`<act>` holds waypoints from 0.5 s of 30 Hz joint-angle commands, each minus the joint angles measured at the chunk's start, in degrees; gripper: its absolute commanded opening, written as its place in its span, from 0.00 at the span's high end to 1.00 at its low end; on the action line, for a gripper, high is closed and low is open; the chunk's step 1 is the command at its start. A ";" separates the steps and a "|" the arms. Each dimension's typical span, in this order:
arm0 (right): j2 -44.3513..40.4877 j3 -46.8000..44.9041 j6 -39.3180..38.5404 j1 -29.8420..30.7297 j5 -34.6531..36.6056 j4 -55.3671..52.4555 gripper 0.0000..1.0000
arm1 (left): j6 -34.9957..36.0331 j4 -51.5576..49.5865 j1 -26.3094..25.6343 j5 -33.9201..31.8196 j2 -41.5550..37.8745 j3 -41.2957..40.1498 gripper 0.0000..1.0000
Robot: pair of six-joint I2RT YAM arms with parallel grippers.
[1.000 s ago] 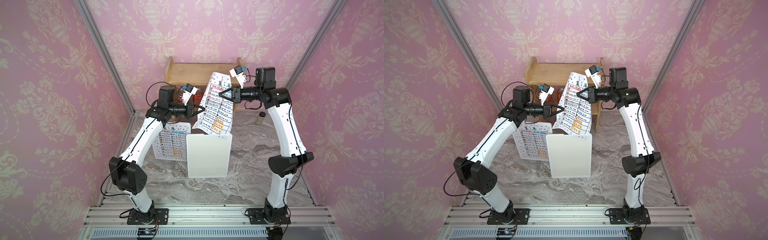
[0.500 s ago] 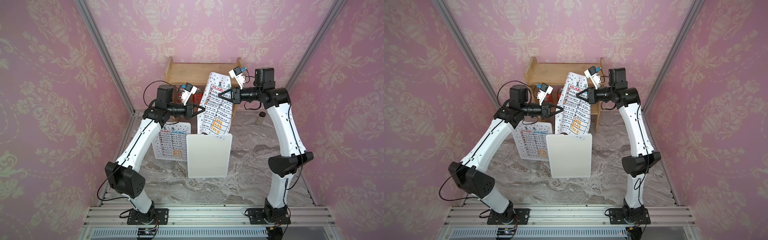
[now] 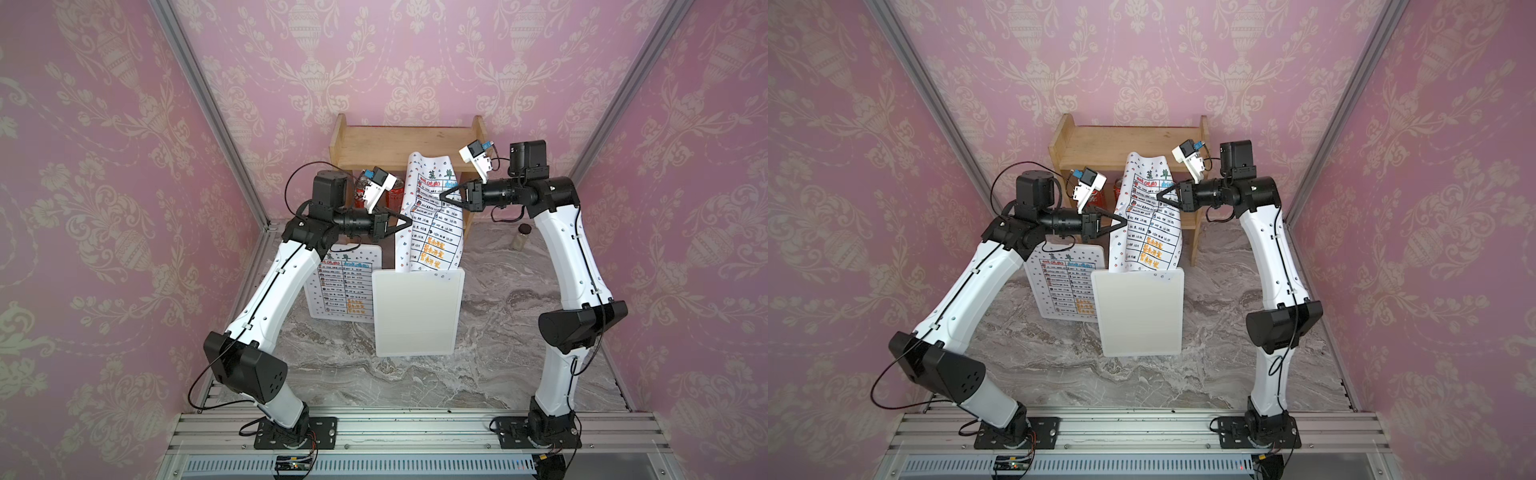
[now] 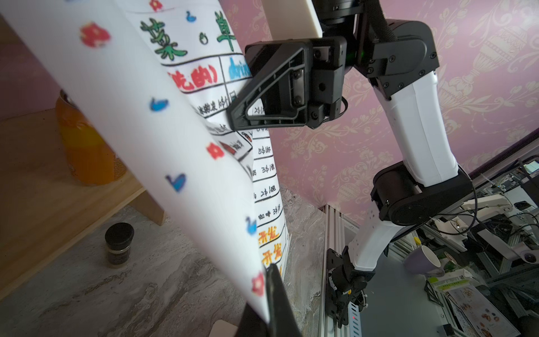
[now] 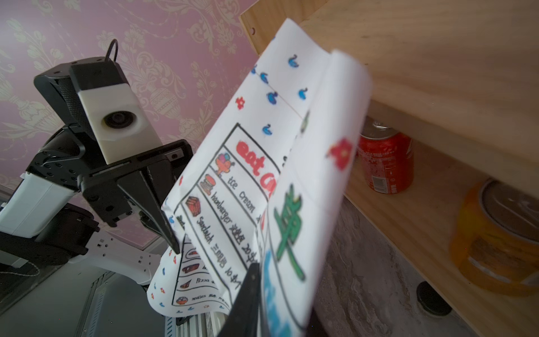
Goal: Insert the menus into the narrow rack
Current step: Insert the menu into the narrow rack.
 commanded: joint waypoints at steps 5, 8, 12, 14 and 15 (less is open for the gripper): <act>-2.42 -3.29 -2.50 -1.86 -3.16 -1.58 0.83 | 1.64 -0.33 -0.05 -0.67 -2.18 1.25 0.95; -2.57 -4.00 -3.67 -1.87 -4.50 -2.56 0.81 | 1.72 0.07 -0.04 -0.75 -2.22 1.26 0.95; -3.68 -5.77 -4.58 -1.87 -3.07 -2.34 0.73 | 2.11 0.64 -0.05 -0.76 -2.13 1.27 0.95; -4.45 -6.90 -5.66 -1.87 -2.15 -2.82 0.65 | 2.65 0.67 -0.07 -0.79 -2.21 1.37 0.94; -5.04 -7.71 -6.19 -1.87 -1.65 -2.88 0.62 | 3.05 0.63 -0.01 -0.83 -2.32 1.30 0.94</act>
